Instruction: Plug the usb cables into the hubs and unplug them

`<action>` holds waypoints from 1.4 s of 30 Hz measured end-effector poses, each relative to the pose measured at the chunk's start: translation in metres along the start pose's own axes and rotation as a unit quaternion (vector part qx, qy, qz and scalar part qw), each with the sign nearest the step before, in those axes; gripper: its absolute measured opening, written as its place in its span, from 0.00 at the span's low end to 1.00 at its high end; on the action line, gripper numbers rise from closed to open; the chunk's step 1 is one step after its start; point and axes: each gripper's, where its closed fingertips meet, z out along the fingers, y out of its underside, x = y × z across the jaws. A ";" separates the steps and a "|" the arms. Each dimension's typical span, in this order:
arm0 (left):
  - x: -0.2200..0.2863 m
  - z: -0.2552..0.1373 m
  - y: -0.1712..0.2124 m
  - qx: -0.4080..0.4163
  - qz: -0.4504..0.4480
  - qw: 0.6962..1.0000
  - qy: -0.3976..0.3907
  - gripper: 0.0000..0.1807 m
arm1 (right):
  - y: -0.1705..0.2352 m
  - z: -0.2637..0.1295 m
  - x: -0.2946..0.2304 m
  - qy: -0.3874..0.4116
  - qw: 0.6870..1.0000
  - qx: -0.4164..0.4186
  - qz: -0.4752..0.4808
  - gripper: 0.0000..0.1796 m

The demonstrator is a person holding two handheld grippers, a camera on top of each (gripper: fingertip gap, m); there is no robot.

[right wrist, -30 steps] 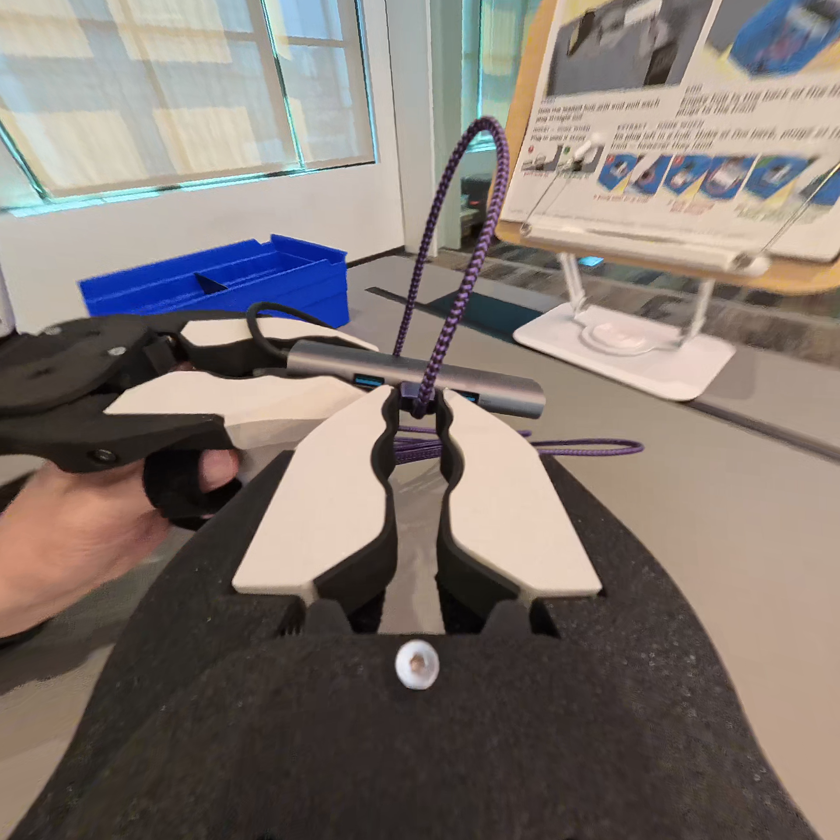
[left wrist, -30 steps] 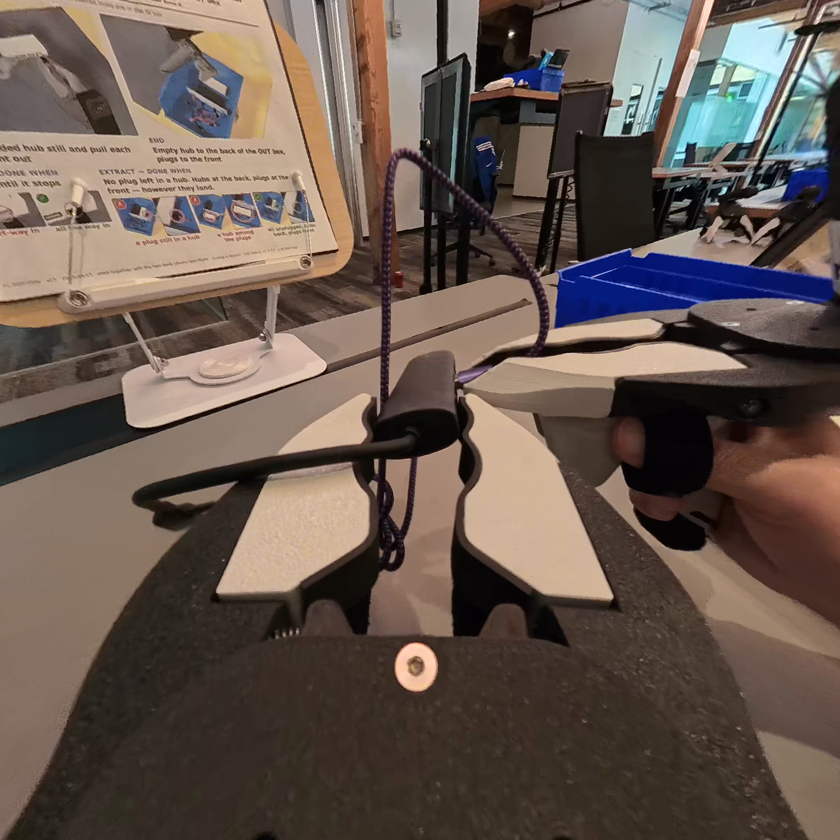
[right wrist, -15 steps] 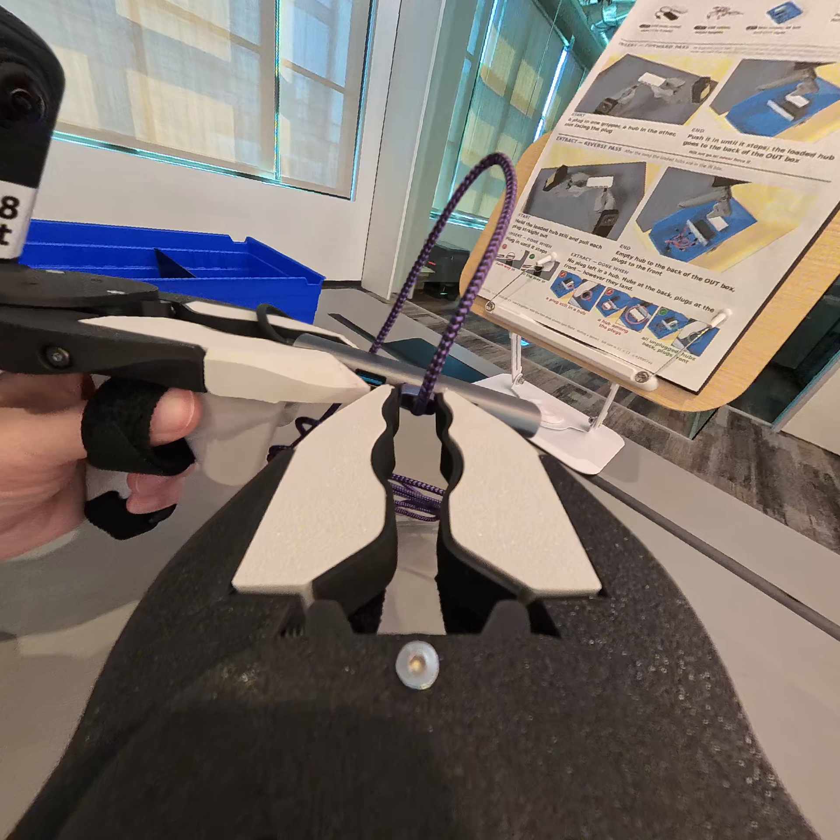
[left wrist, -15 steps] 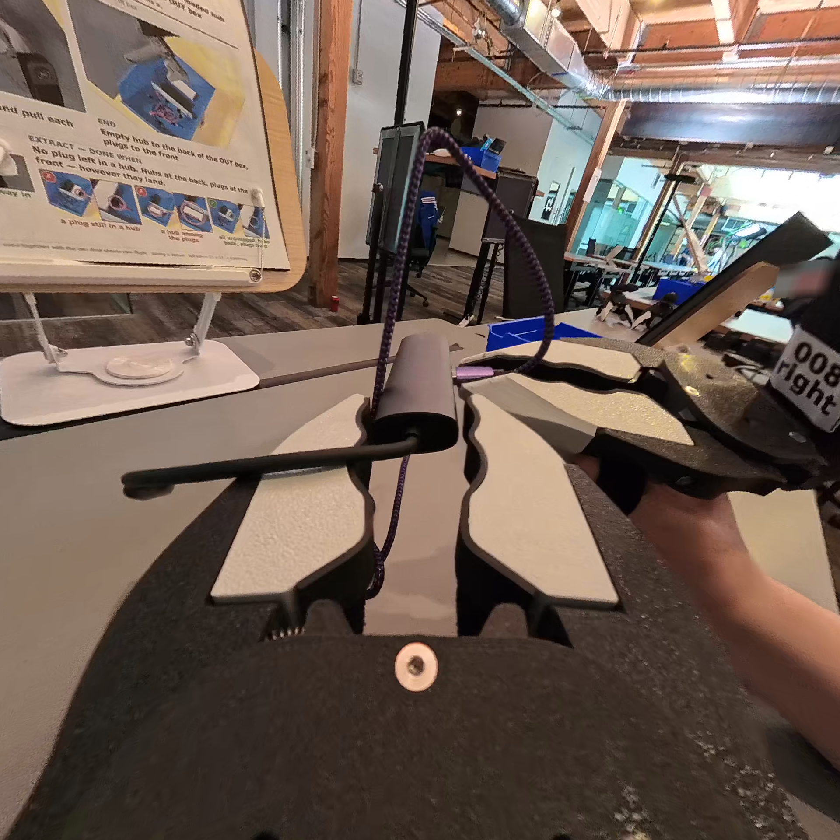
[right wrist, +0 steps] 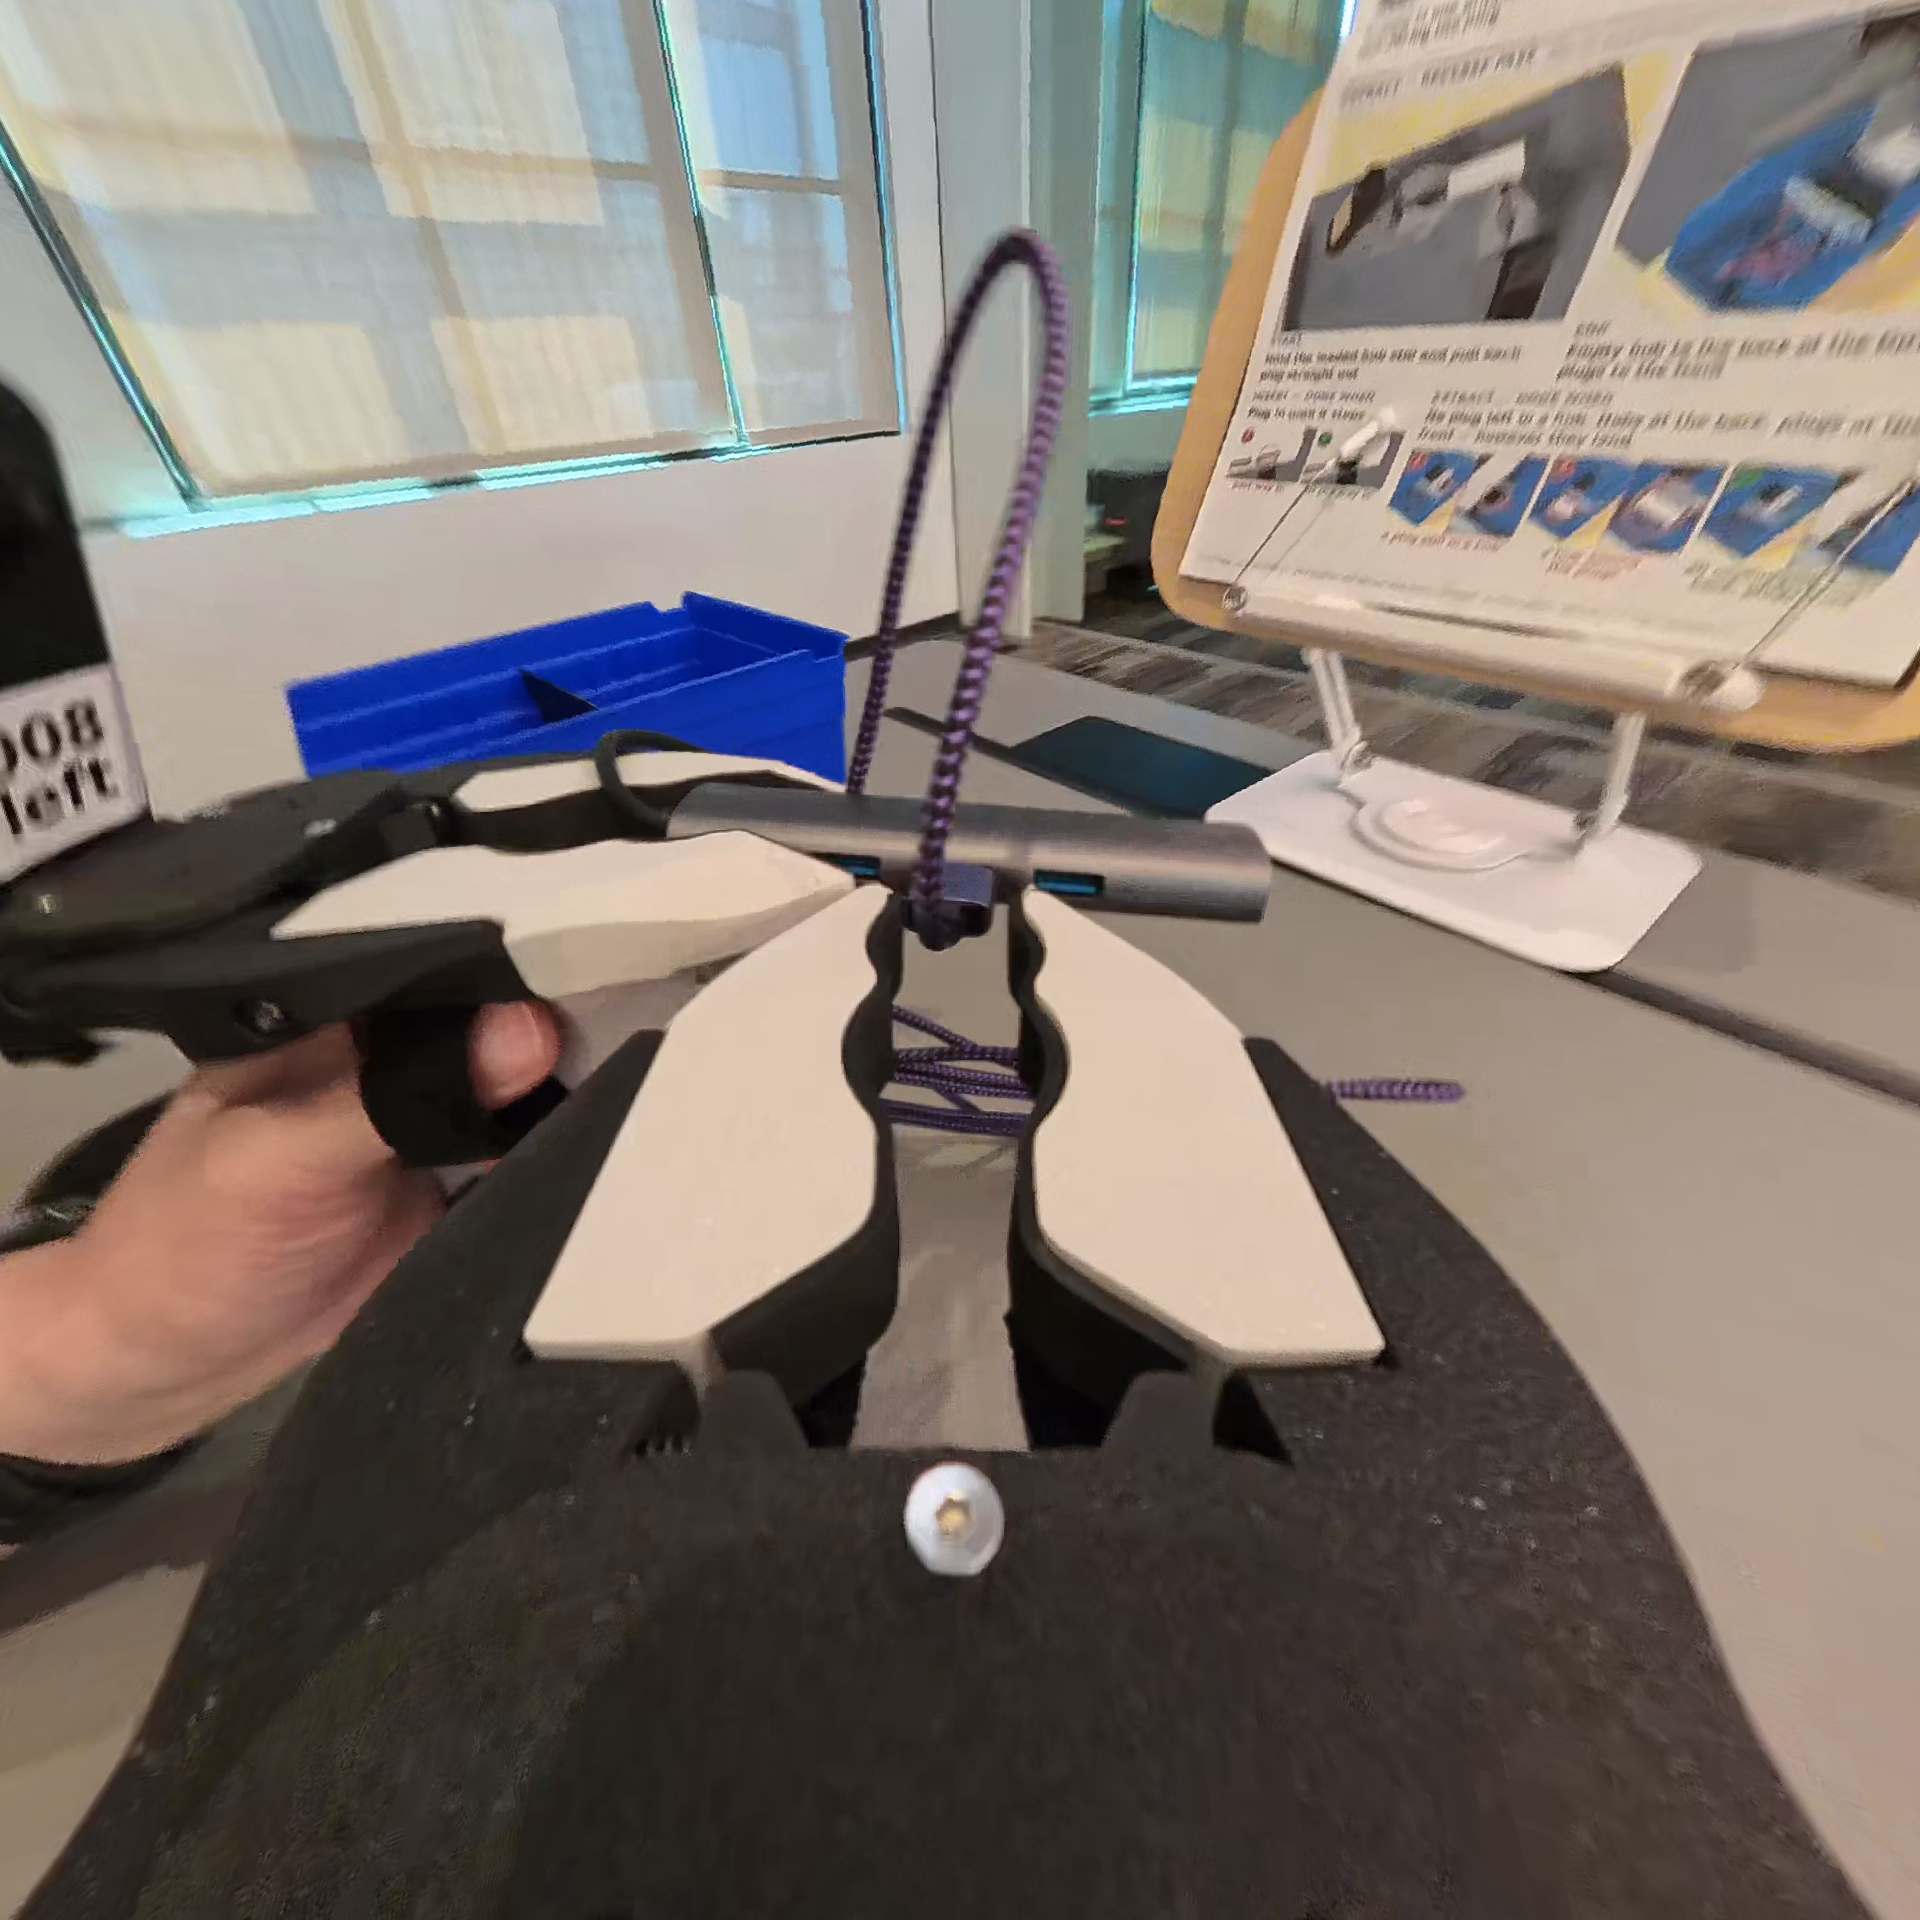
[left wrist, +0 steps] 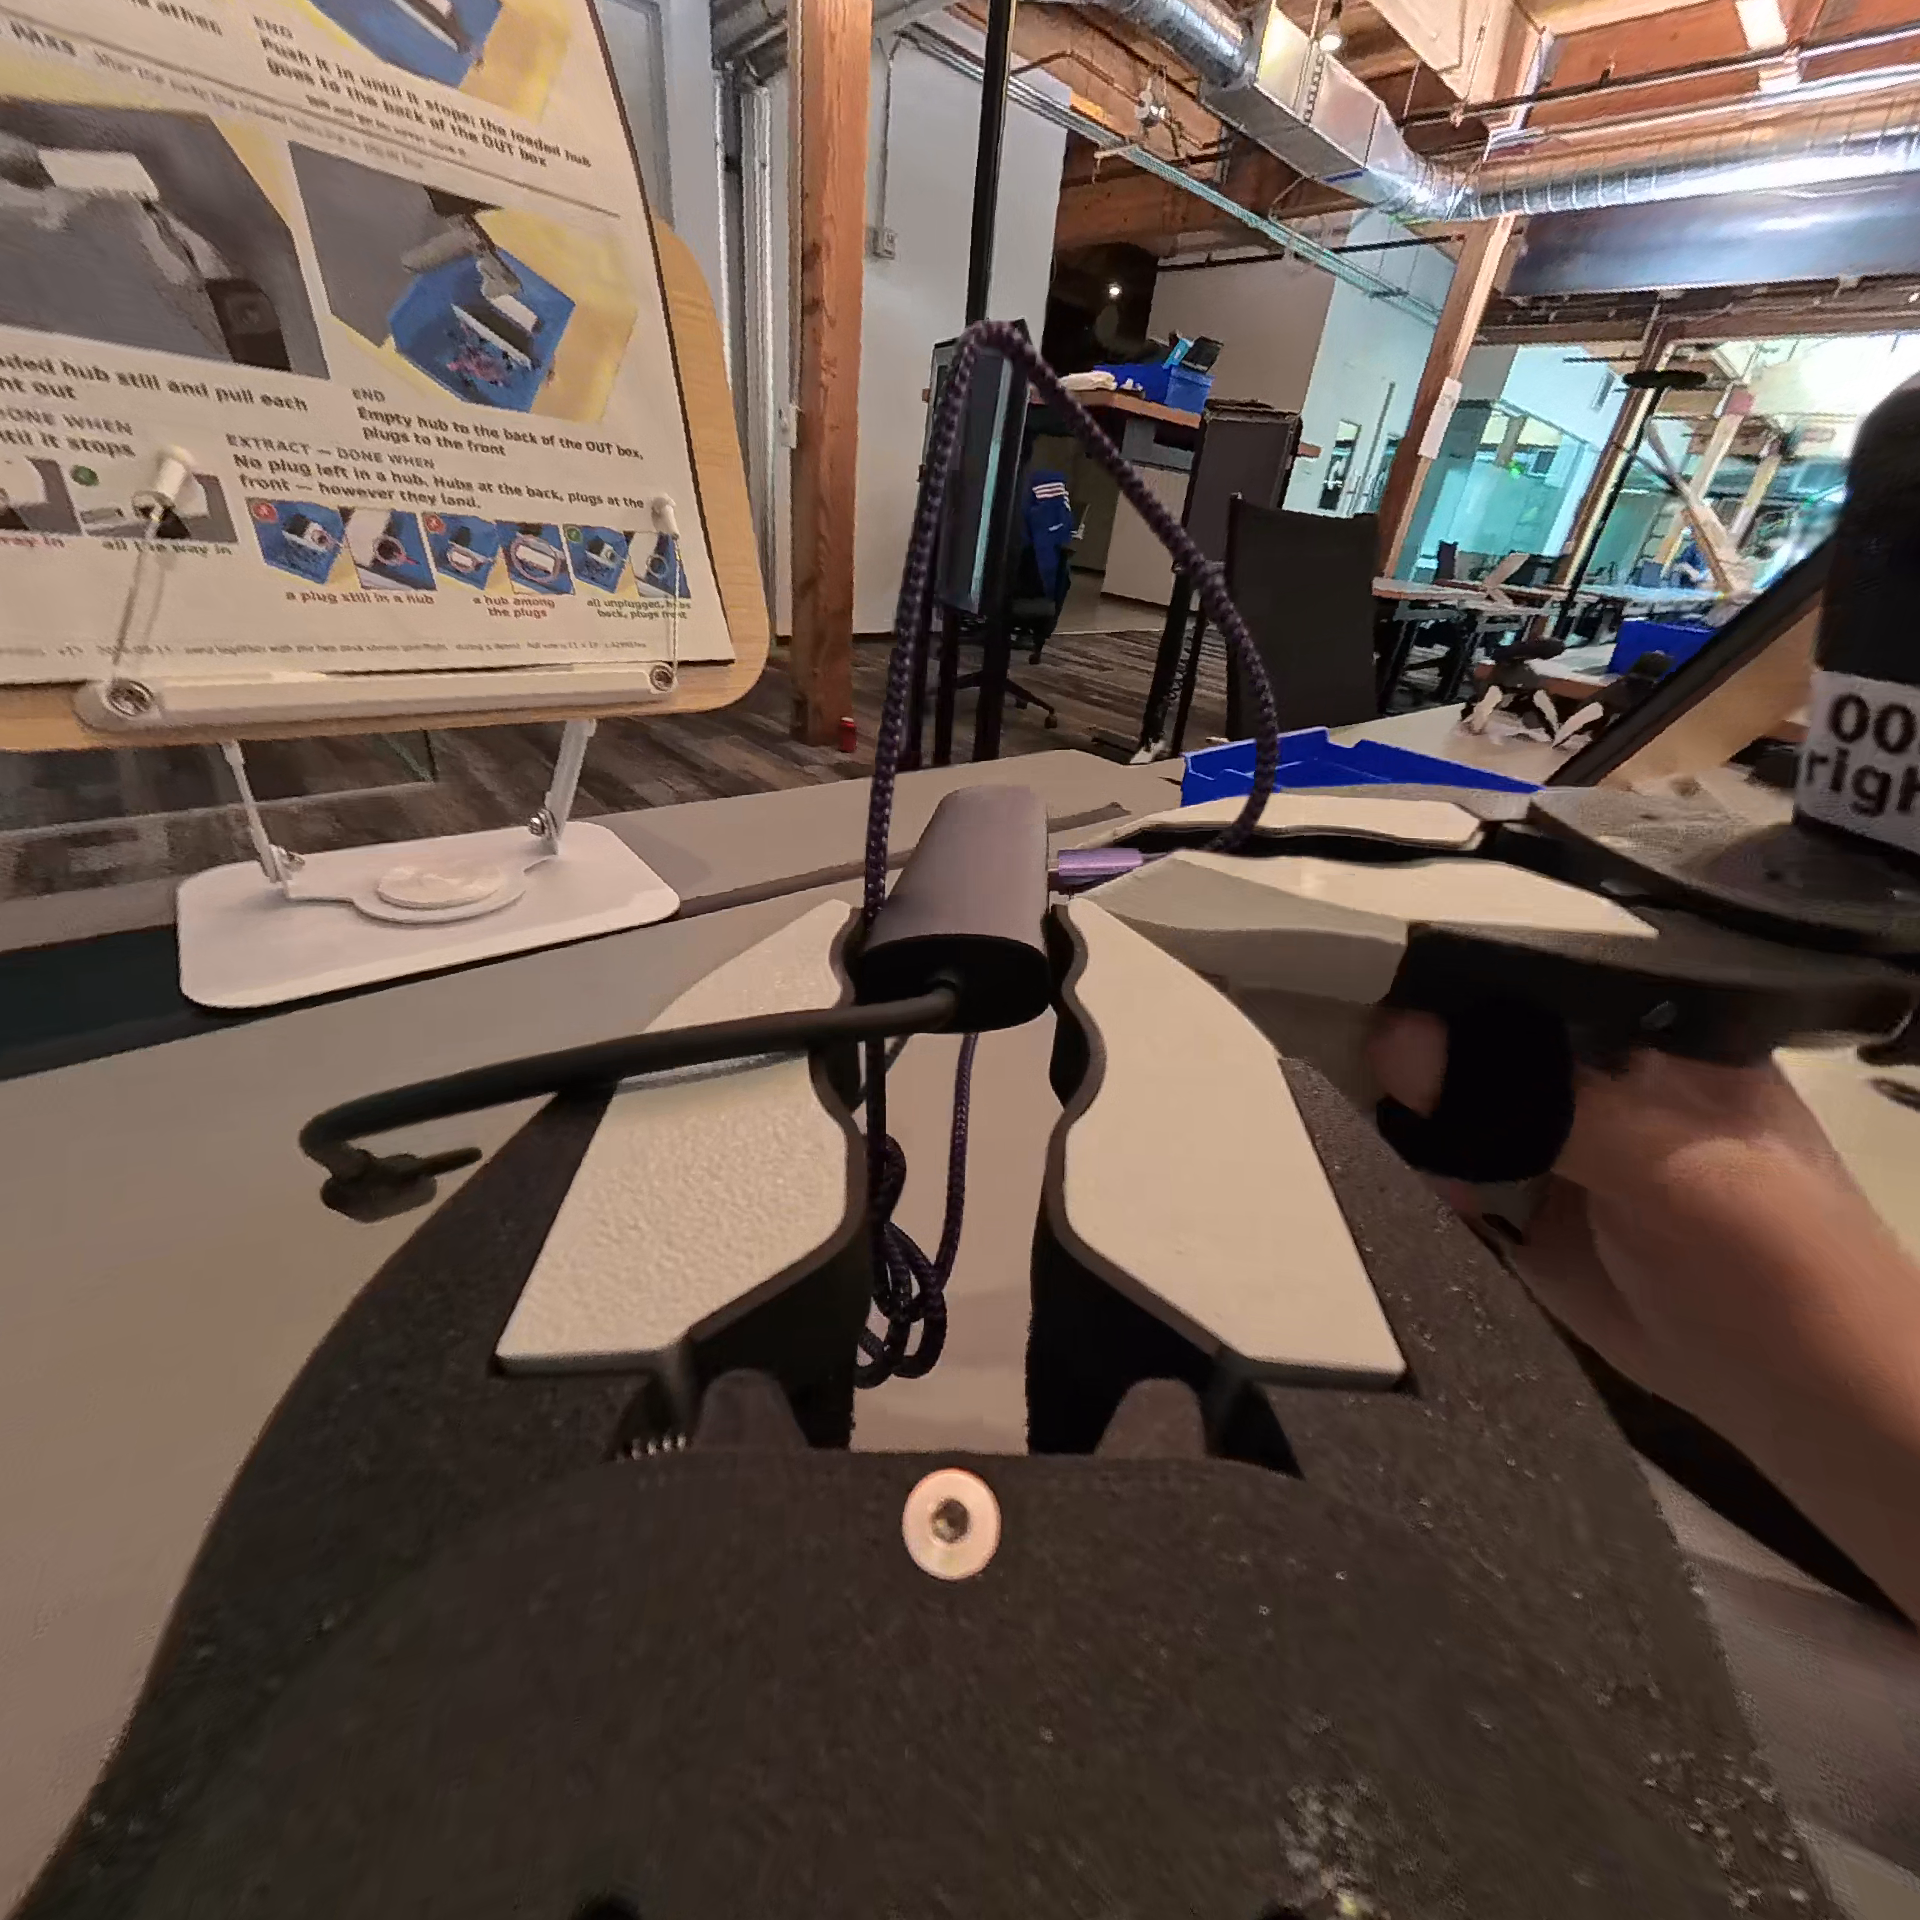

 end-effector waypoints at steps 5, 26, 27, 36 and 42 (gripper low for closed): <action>0.001 -0.002 -0.004 0.011 0.062 0.998 -0.028 0.18 | 0.001 0.000 0.001 -0.008 0.998 -0.010 0.061 0.13; 0.004 -0.007 -0.013 0.038 0.087 0.994 -0.052 0.18 | -0.012 -0.001 -0.004 0.048 0.998 0.001 -0.033 0.09; 0.005 -0.007 -0.014 0.041 0.085 0.994 -0.052 0.18 | -0.014 -0.002 -0.005 0.050 0.998 0.003 -0.035 0.09; 0.005 -0.004 -0.013 0.037 0.094 0.994 -0.043 0.18 | -0.012 -0.002 -0.002 0.053 0.998 0.012 -0.015 0.09; 0.006 -0.003 -0.015 0.041 0.088 0.995 -0.036 0.18 | -0.015 -0.004 -0.001 0.063 0.998 0.023 -0.017 0.09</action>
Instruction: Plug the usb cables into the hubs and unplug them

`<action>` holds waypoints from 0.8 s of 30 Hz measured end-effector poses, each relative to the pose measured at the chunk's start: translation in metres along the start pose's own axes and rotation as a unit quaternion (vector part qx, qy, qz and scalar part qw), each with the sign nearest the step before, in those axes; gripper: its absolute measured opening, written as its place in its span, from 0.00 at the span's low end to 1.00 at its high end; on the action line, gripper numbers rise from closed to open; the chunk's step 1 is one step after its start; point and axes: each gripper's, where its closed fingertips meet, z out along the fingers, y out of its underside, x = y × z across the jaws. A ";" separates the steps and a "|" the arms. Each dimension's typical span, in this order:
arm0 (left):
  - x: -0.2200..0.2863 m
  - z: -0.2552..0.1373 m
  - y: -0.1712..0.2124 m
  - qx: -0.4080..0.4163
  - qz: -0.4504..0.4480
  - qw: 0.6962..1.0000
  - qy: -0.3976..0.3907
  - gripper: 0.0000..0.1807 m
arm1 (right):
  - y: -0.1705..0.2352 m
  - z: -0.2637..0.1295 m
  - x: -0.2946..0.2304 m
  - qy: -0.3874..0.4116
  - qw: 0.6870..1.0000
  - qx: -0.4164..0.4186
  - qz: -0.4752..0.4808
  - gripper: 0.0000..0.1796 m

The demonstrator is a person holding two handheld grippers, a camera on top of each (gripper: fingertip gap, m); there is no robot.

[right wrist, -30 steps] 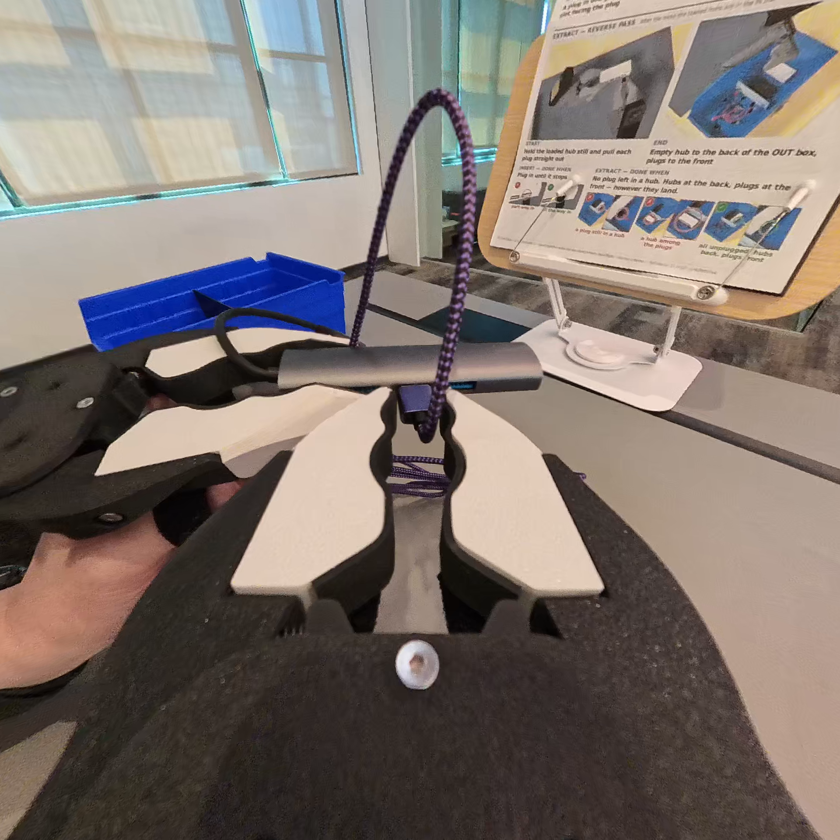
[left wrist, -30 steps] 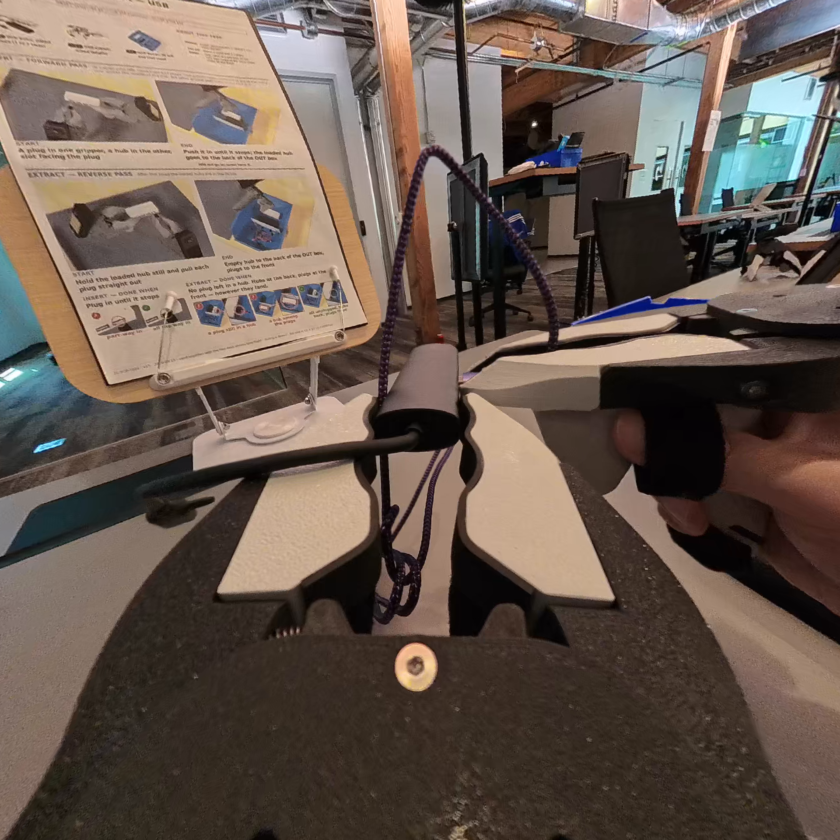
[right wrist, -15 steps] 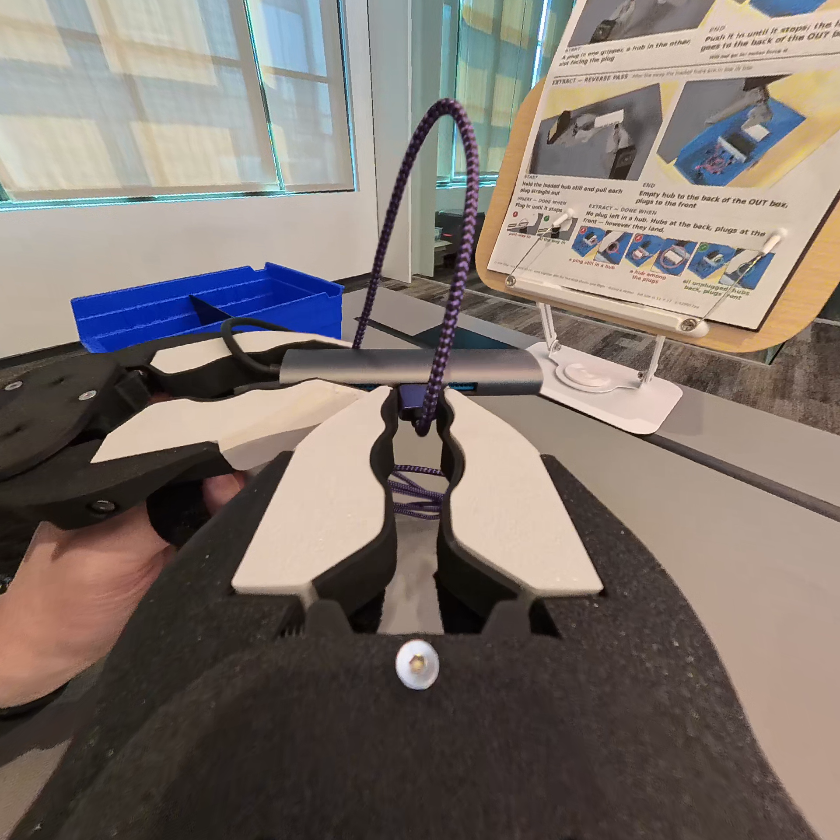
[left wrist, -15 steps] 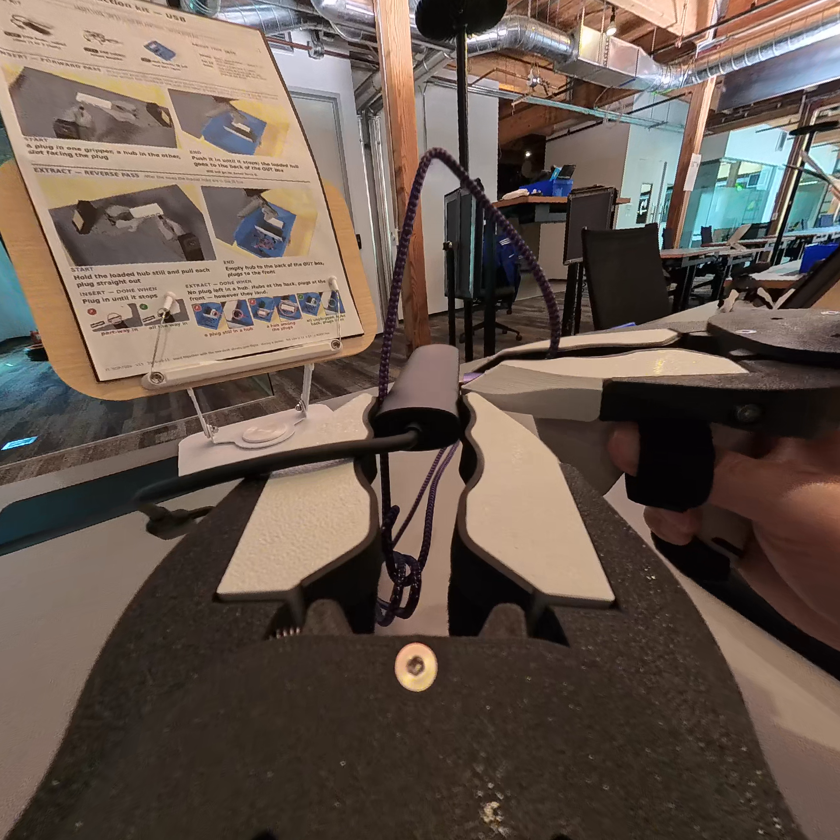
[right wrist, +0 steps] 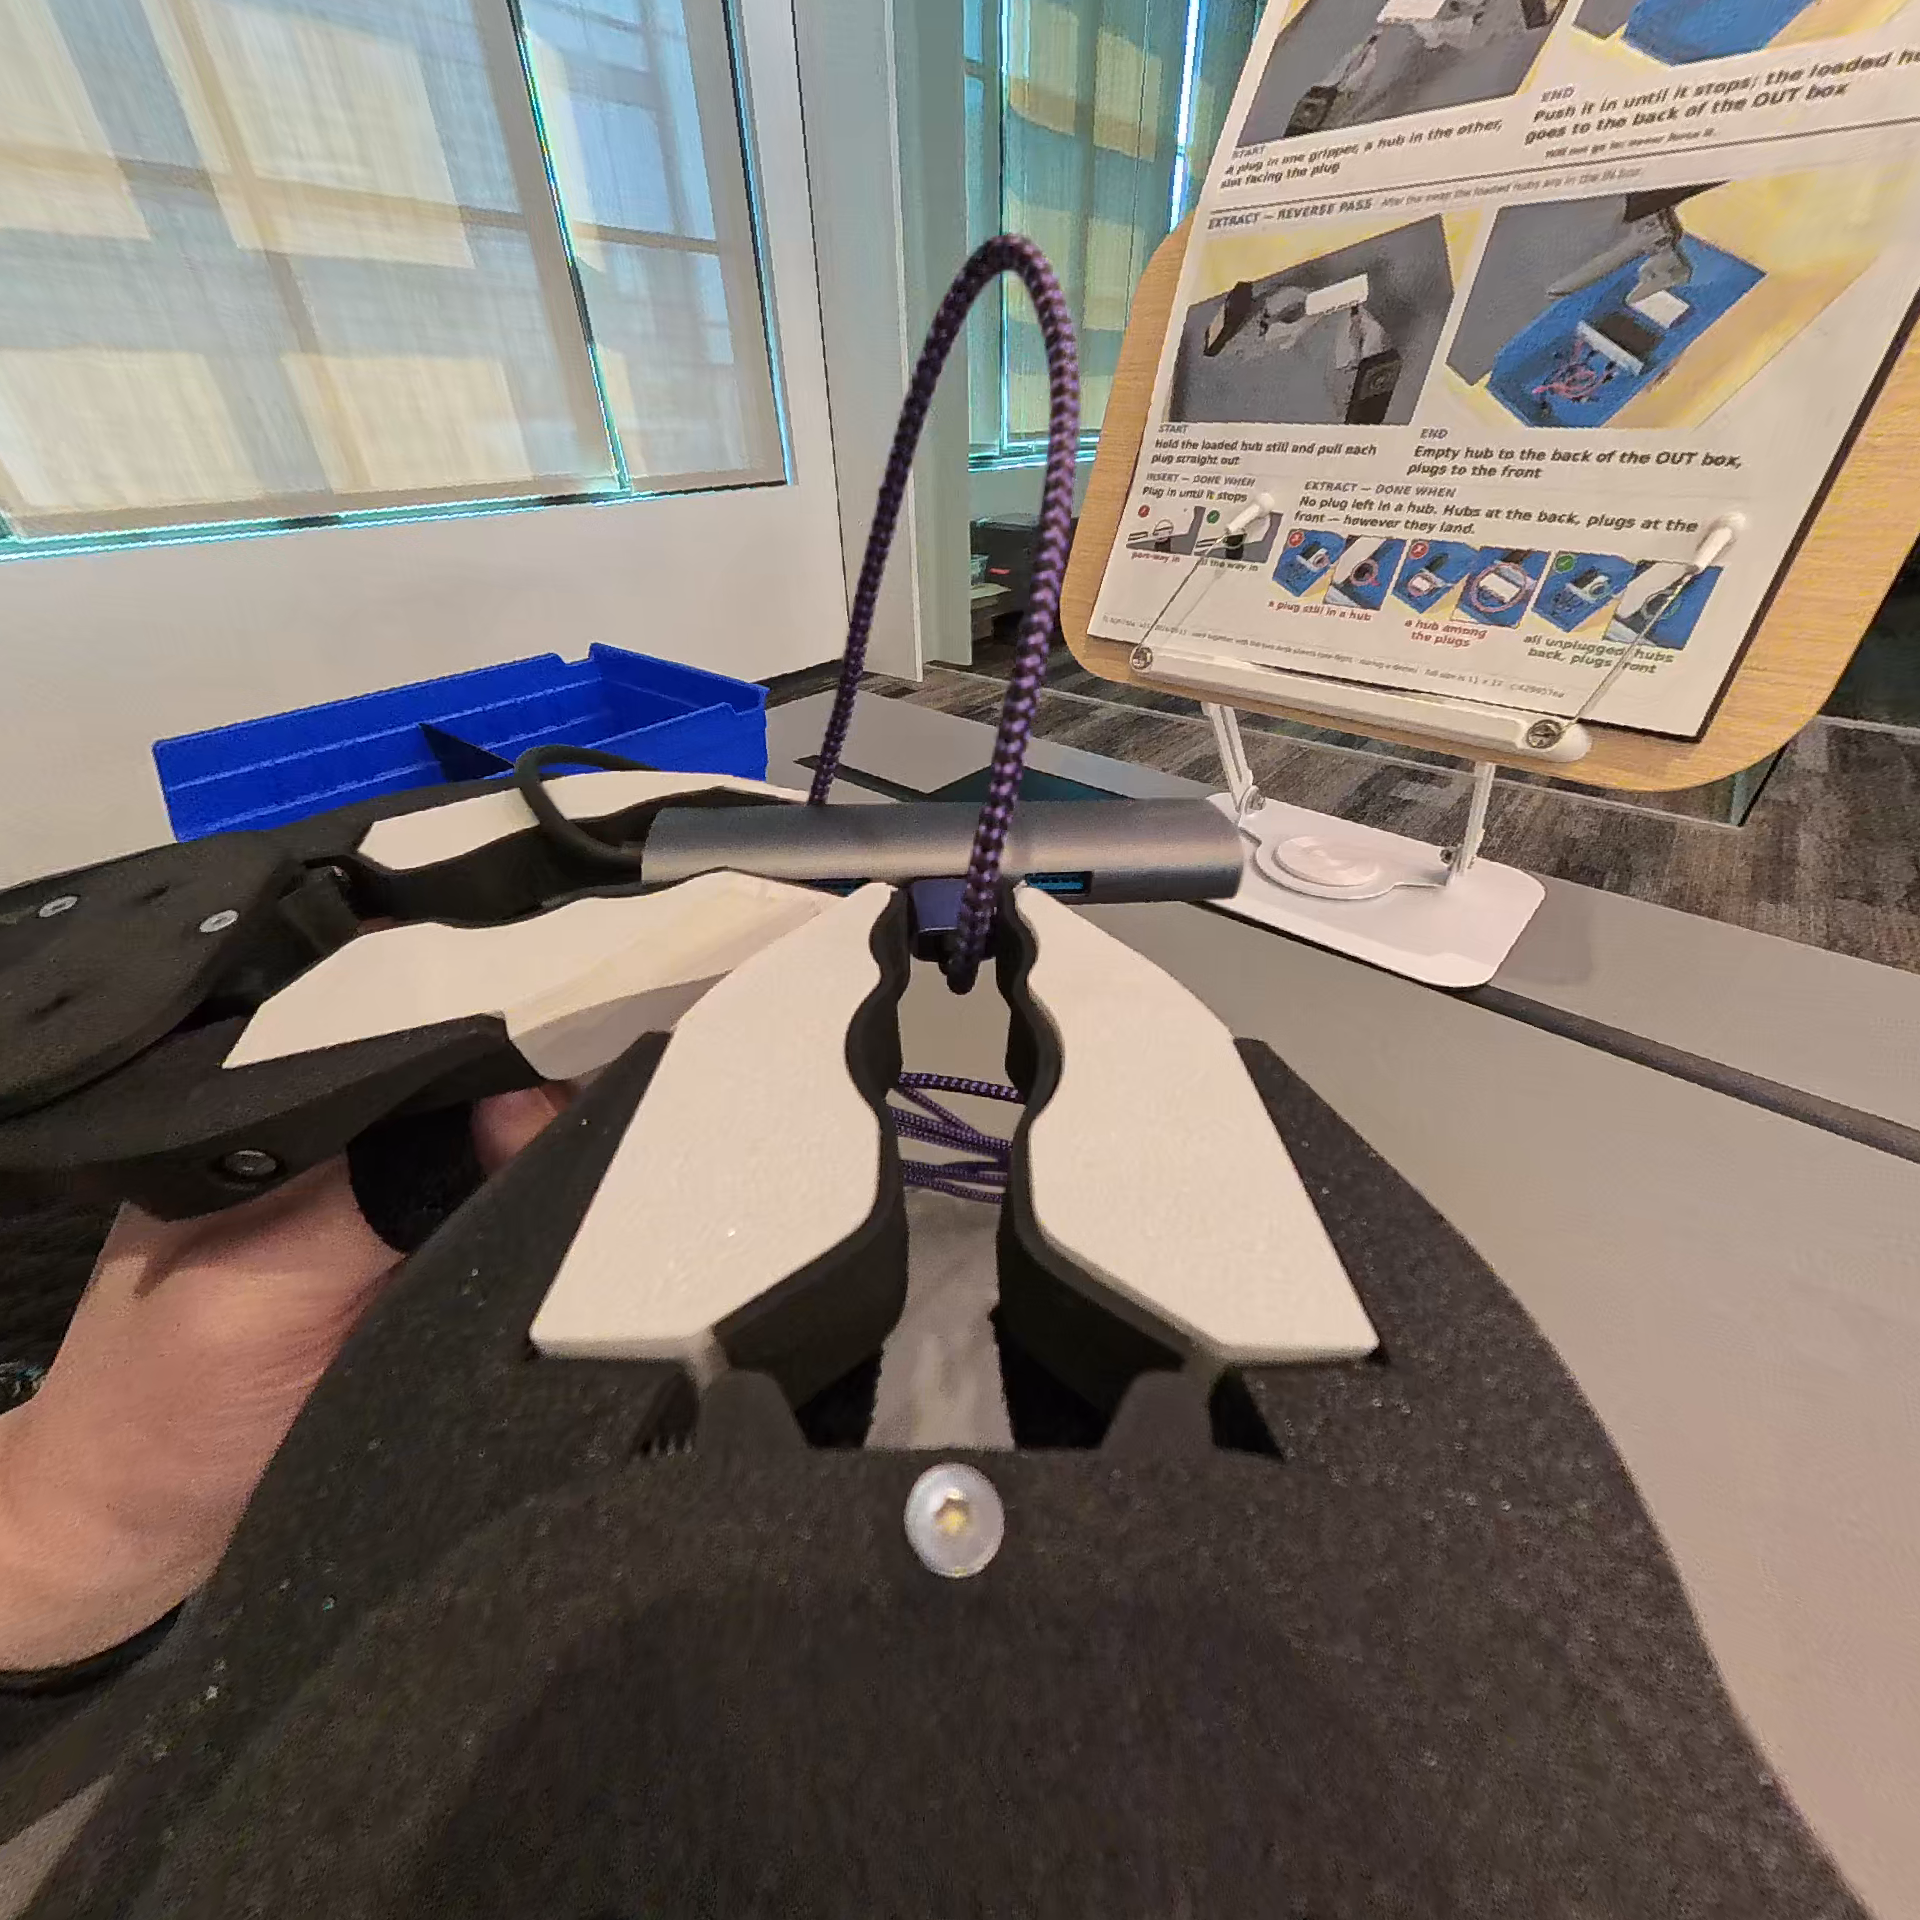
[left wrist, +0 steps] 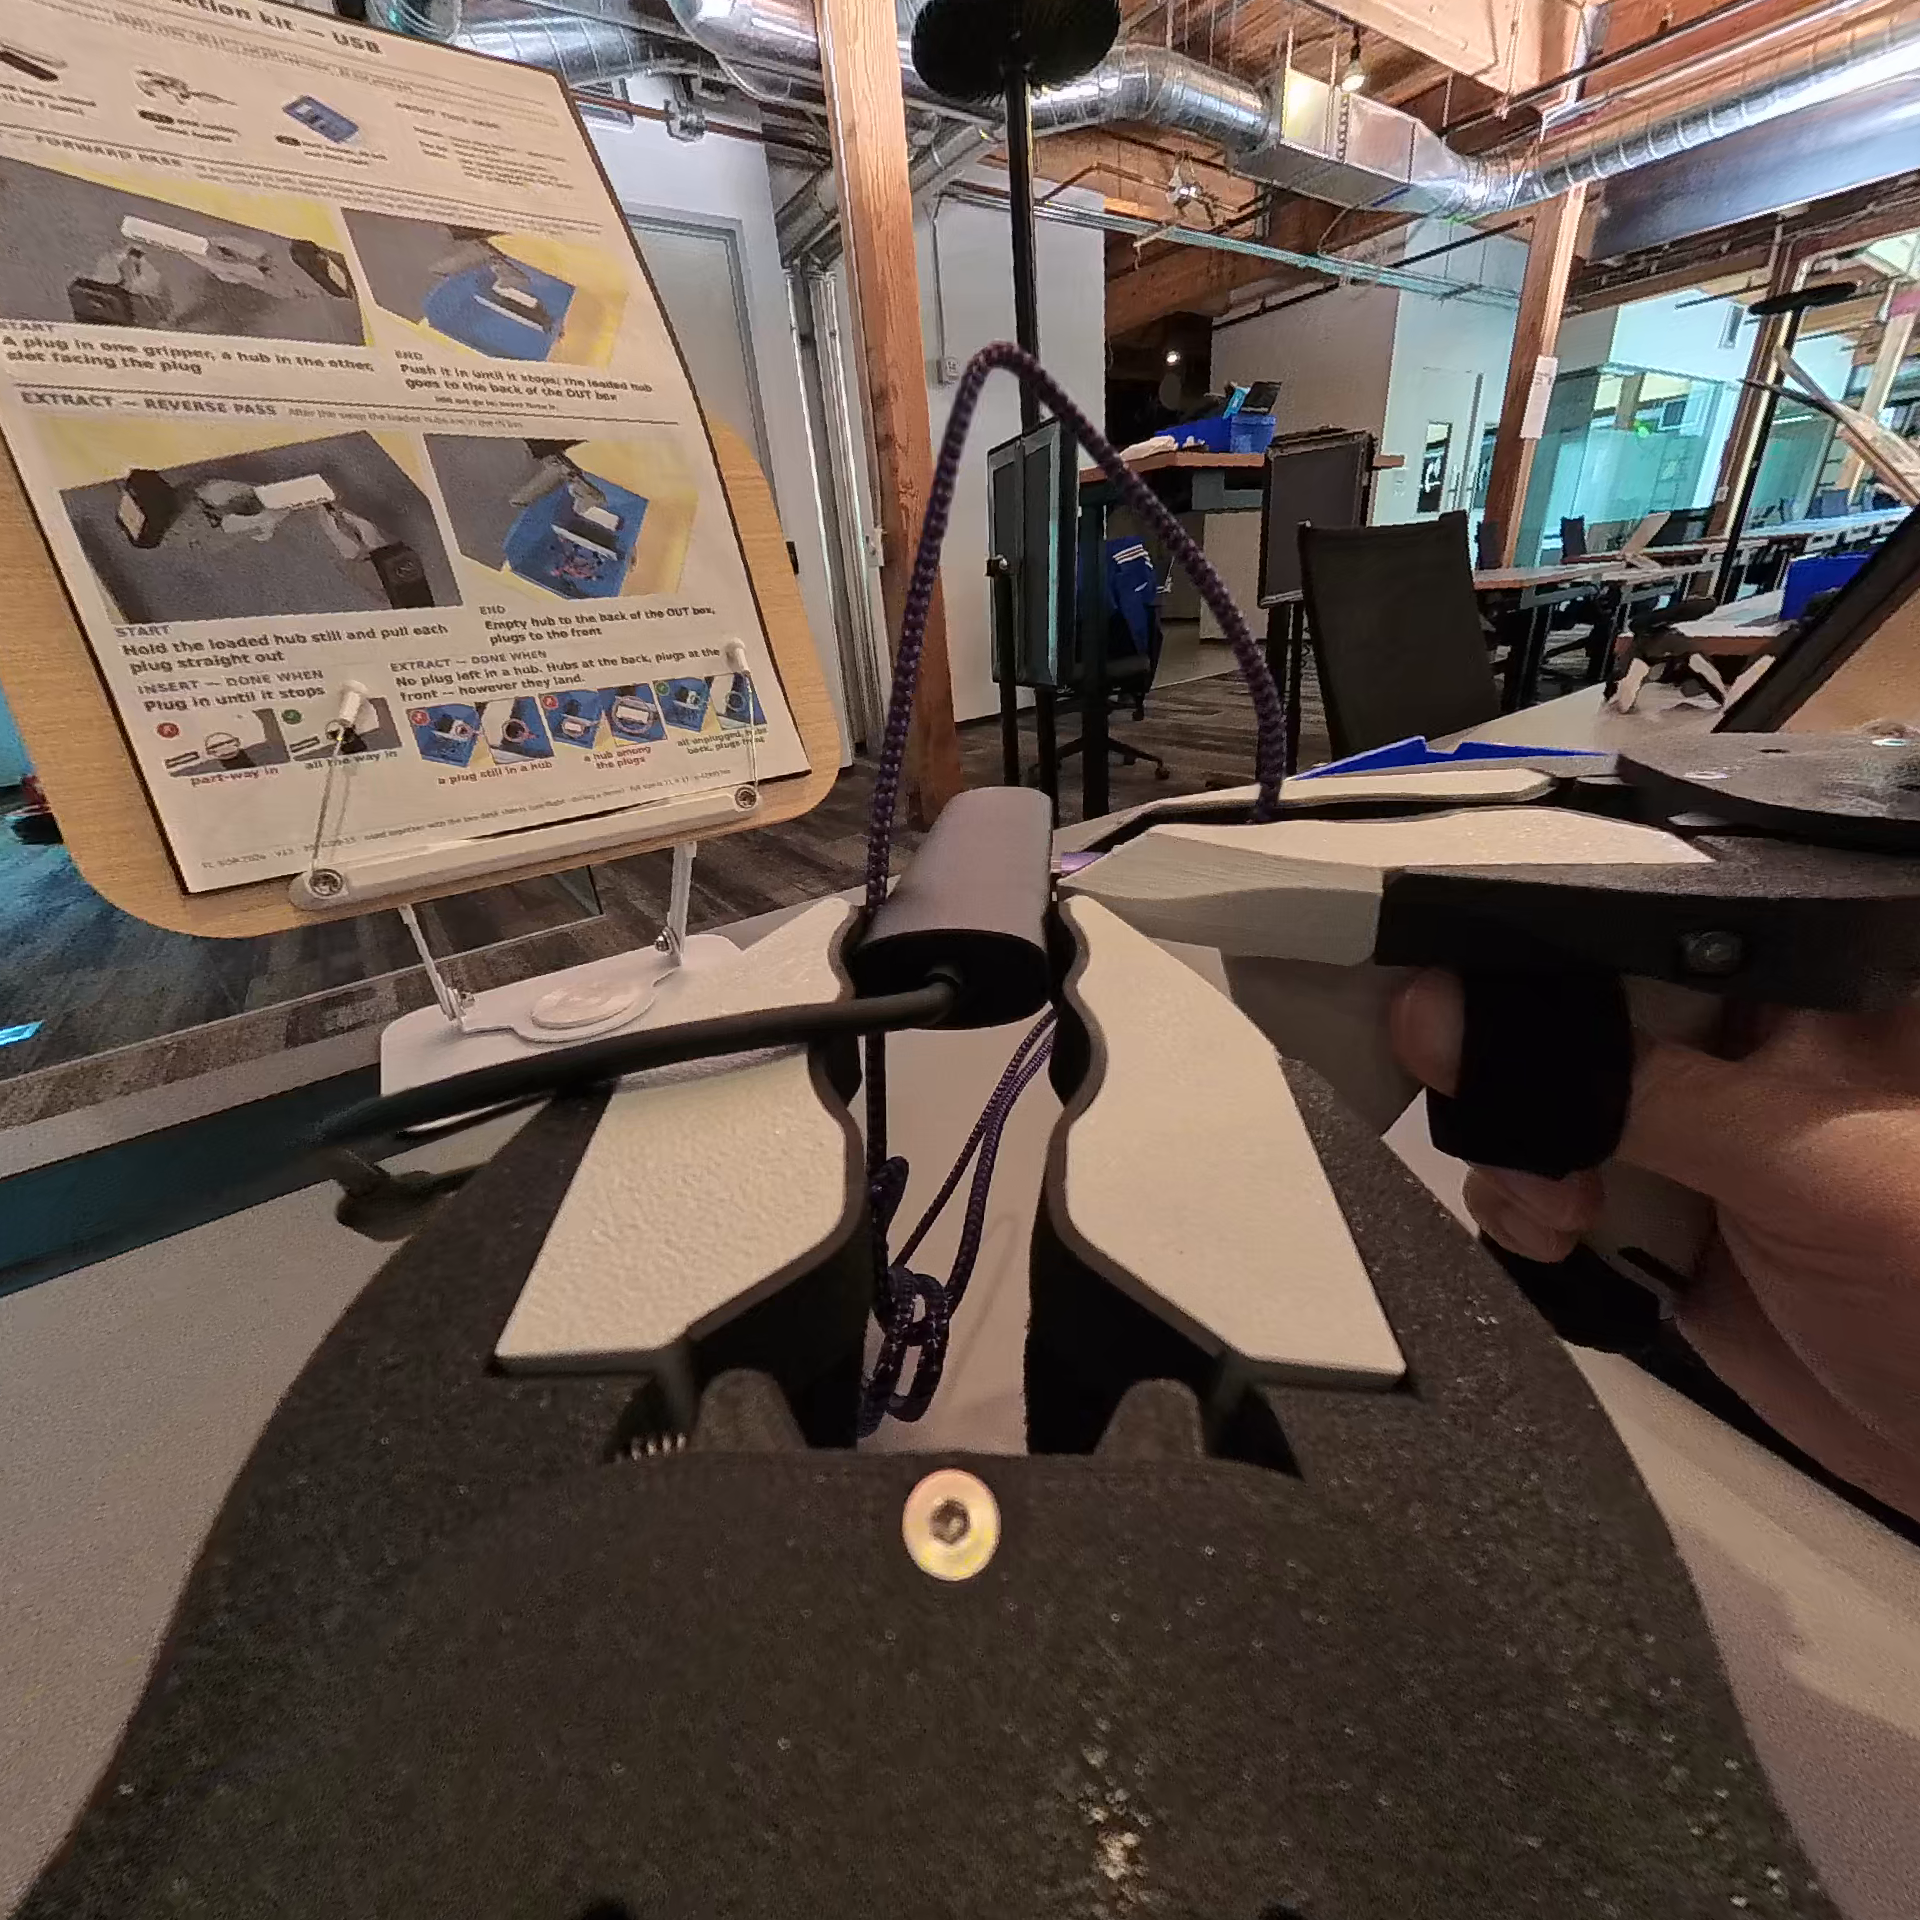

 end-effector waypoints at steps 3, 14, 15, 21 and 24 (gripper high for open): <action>0.001 0.000 -0.001 0.002 0.003 1.000 0.001 0.18 | -0.001 -0.001 0.000 0.001 1.000 0.004 0.000 0.09; 0.005 0.001 -0.002 0.004 0.010 1.000 0.009 0.18 | -0.002 -0.005 0.001 0.010 1.000 0.009 0.008 0.09; 0.005 0.001 -0.003 0.004 0.008 1.000 0.011 0.18 | -0.003 -0.005 0.001 0.011 1.000 0.011 0.007 0.09; 0.008 0.002 -0.003 0.005 0.004 1.000 0.021 0.18 | -0.003 -0.008 0.003 0.019 1.000 0.017 0.005 0.09; 0.009 0.003 -0.001 0.002 0.002 1.000 0.030 0.18 | -0.002 -0.010 0.004 0.022 1.000 0.017 -0.001 0.09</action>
